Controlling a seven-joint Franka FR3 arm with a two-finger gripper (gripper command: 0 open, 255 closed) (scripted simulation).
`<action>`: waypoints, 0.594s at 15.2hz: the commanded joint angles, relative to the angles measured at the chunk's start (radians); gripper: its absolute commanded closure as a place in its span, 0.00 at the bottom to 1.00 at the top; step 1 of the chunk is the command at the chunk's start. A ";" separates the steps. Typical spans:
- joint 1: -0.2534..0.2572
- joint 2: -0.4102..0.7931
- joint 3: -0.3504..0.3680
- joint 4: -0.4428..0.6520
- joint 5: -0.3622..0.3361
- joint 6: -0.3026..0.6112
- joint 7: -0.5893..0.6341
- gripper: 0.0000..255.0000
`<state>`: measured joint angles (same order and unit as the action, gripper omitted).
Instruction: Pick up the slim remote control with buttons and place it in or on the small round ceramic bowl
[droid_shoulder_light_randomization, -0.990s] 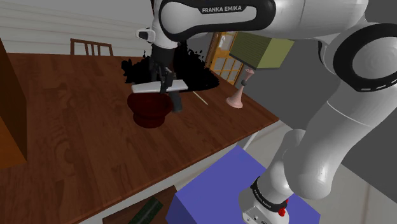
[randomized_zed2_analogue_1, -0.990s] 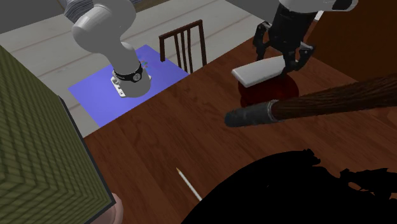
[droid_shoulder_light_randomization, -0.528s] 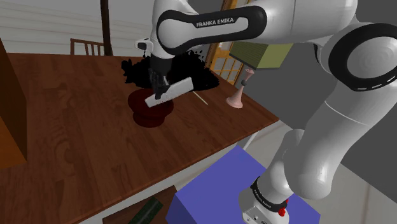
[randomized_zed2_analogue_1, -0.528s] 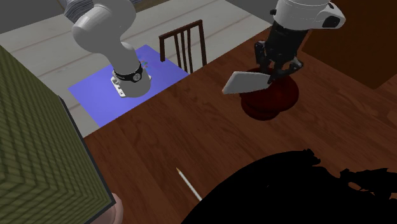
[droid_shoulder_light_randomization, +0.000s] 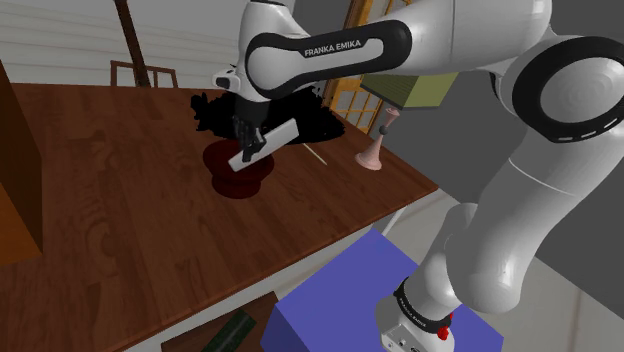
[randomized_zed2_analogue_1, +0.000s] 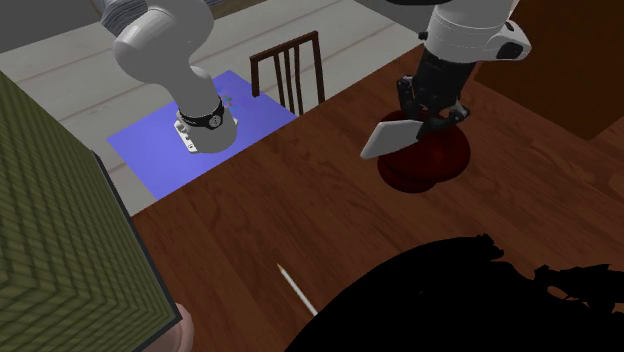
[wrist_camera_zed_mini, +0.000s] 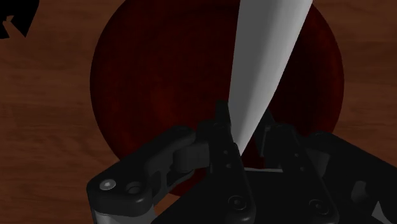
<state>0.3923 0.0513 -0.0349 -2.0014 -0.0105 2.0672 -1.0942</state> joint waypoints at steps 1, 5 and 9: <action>0.001 0.004 0.001 -0.006 0.001 -0.001 0.000 1.00; 0.001 0.005 0.001 -0.005 0.001 -0.002 0.000 0.00; 0.001 0.004 0.001 -0.006 0.001 -0.001 0.000 0.00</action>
<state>0.3935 0.0562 -0.0339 -2.0059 -0.0099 2.0657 -1.0940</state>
